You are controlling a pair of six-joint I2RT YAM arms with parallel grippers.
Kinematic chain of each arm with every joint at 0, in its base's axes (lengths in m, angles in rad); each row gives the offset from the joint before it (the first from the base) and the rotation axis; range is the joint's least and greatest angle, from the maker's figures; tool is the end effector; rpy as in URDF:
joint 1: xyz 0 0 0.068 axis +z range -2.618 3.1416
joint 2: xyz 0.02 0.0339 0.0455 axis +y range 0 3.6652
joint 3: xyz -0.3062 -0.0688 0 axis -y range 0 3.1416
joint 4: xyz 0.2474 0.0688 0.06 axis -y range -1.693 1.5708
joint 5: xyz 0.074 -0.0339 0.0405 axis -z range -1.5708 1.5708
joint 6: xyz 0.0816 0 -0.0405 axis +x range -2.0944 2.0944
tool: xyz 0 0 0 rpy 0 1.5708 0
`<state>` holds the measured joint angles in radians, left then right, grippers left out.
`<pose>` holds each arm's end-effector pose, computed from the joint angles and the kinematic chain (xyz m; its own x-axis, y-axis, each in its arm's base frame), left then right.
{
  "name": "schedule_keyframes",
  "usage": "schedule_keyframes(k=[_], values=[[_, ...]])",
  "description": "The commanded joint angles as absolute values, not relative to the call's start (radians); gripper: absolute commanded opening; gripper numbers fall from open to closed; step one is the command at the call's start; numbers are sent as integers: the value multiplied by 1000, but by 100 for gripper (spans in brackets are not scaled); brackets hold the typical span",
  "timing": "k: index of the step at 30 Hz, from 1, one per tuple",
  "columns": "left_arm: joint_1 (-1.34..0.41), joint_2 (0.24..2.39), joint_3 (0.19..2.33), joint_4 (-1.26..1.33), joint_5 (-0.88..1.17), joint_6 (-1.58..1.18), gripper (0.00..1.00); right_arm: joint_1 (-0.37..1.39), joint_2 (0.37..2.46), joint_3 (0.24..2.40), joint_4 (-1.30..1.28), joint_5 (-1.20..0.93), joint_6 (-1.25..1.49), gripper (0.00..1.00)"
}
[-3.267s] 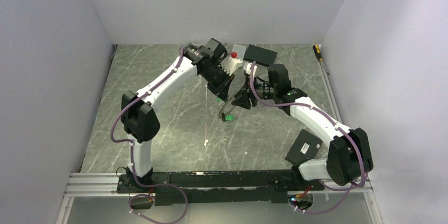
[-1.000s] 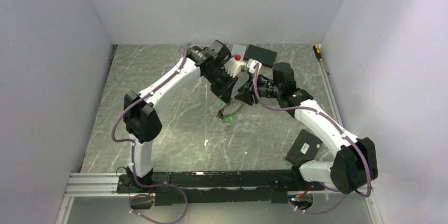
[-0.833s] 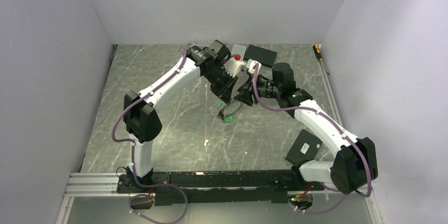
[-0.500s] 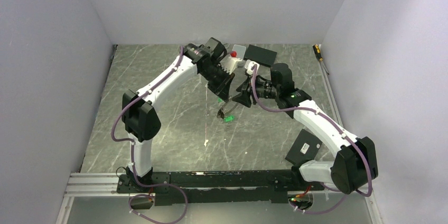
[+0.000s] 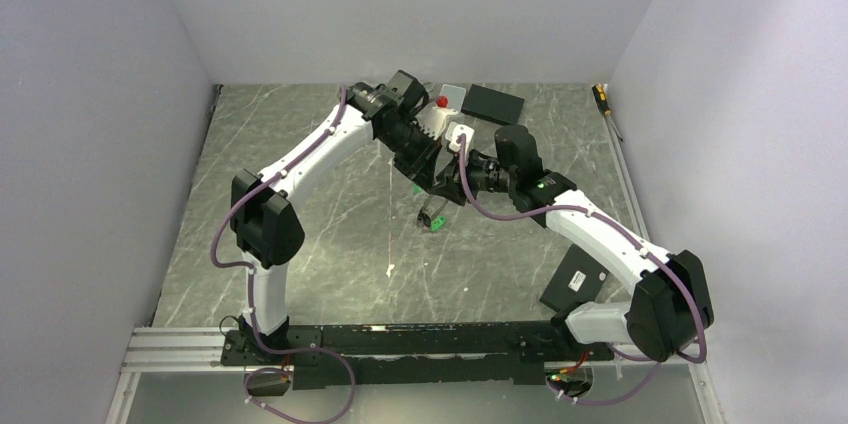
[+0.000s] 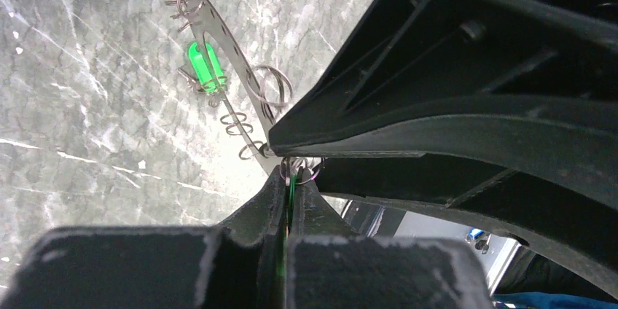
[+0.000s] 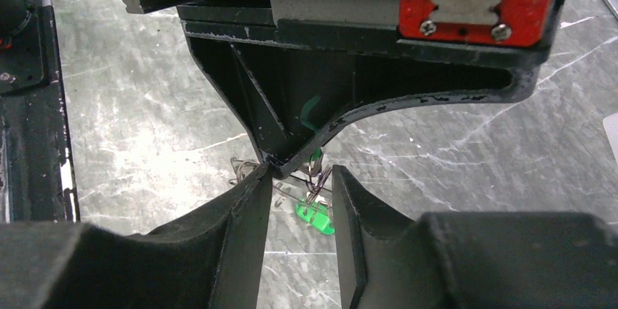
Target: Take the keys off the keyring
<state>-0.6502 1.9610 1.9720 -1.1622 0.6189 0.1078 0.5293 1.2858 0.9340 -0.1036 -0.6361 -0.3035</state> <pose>0.3219 -0.3043 0.3311 -0.6494 0.6040 -0.4620 0.7554 0.4428 -0.4829 0.2450 0.1995 0.3170 -0.1033 -0.3389 -0.9351 -0.9405 0.3392 -0.0191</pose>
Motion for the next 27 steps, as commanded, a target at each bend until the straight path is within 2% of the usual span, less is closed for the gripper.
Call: schedule_keyframes(k=[1, 8, 14, 27], values=[[-650, 1939, 2010, -1149, 664, 89, 0, 531, 1281, 956, -56, -583, -333, 31], [-628, 1928, 2004, -1145, 671, 86, 0, 529, 1283, 946, -58, -565, -346, 19], [-618, 1920, 1996, -1140, 682, 83, 0, 529, 1287, 948, -60, -571, -349, 0], [-566, 1942, 1945, -1104, 680, 51, 0, 529, 1248, 950, -49, -567, -334, 0]])
